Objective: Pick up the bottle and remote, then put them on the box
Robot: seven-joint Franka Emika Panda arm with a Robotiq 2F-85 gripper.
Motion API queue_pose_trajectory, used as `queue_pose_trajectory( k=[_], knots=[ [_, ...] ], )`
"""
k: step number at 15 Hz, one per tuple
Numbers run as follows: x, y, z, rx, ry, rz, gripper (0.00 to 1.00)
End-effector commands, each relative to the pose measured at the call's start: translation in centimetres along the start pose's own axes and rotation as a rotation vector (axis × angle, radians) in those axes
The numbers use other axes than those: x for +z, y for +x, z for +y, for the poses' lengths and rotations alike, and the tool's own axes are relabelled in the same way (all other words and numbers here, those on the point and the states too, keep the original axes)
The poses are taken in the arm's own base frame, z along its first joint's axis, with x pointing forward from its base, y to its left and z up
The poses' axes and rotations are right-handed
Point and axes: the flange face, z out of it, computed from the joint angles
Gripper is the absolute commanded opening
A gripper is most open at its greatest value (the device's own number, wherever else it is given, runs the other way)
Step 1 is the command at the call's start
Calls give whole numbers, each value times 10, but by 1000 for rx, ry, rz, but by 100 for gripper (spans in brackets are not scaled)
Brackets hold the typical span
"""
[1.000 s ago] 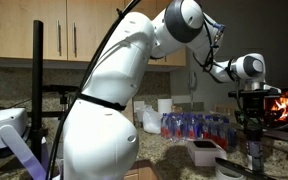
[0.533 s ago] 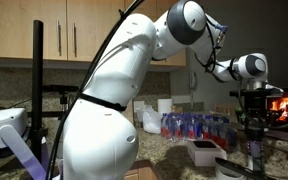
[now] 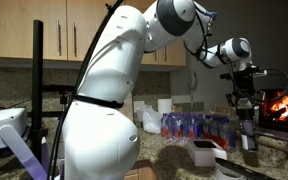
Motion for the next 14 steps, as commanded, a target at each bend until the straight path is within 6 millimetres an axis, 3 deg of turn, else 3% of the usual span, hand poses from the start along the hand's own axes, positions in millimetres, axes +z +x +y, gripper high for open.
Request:
queue_pose_trajectory(
  k=[1,3,6,9,14],
  knots=[
    [-42,-24,-25,-146,-52,-16,31],
    [-60,-30,-53,-224,-67,-13,31],
    [-65,-32,-107,-337,-82,-3,31],
    [-55,-33,-156,-430,-101,22,31],
    [-36,-50,-215,-484,-92,-22,31]
  ],
)
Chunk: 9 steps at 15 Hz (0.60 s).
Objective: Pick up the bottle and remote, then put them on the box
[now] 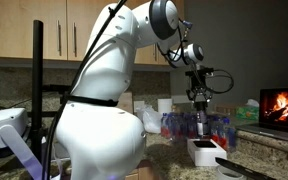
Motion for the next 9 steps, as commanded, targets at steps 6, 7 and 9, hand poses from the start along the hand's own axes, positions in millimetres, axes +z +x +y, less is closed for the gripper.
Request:
queue_pose_trajectory(
  k=[6,7,9],
  knots=[
    [41,11,-57,198,198,55,31],
    [42,12,-59,246,214,69,31],
    [34,8,-59,338,255,98,31]
  ],
)
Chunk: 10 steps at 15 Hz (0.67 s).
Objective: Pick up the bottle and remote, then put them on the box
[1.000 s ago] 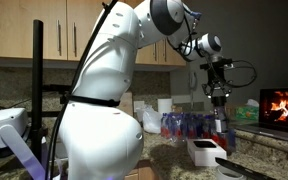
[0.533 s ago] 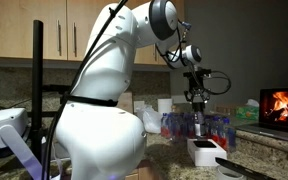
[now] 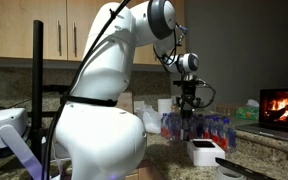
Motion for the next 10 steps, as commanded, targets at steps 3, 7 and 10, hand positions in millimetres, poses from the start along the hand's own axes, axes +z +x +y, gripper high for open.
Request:
queue_pose_trajectory(
  k=[3,7,10],
  knots=[
    [-24,-21,-18,261,105,96,31],
    [-55,-35,-33,442,77,109,31],
    [-65,-39,-27,537,85,75,31]
  ],
)
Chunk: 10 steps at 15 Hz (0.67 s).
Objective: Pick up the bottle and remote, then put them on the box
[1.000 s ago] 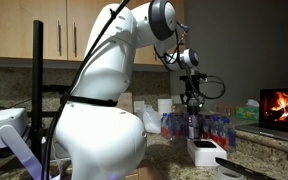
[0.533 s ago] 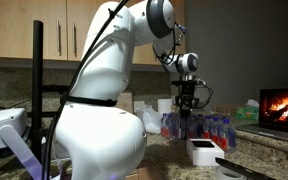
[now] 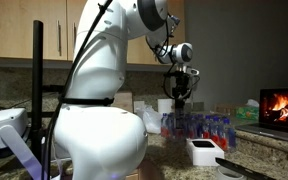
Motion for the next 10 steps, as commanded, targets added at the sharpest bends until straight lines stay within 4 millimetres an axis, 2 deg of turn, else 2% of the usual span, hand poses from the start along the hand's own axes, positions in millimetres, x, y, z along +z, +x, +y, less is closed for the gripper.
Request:
queue_pose_trajectory(
  k=[1,7,10],
  knots=[
    [-14,-4,15,123,-4,-34,31],
    [-13,14,72,247,21,-75,31],
    [-12,24,86,287,18,-81,31]
  ],
)
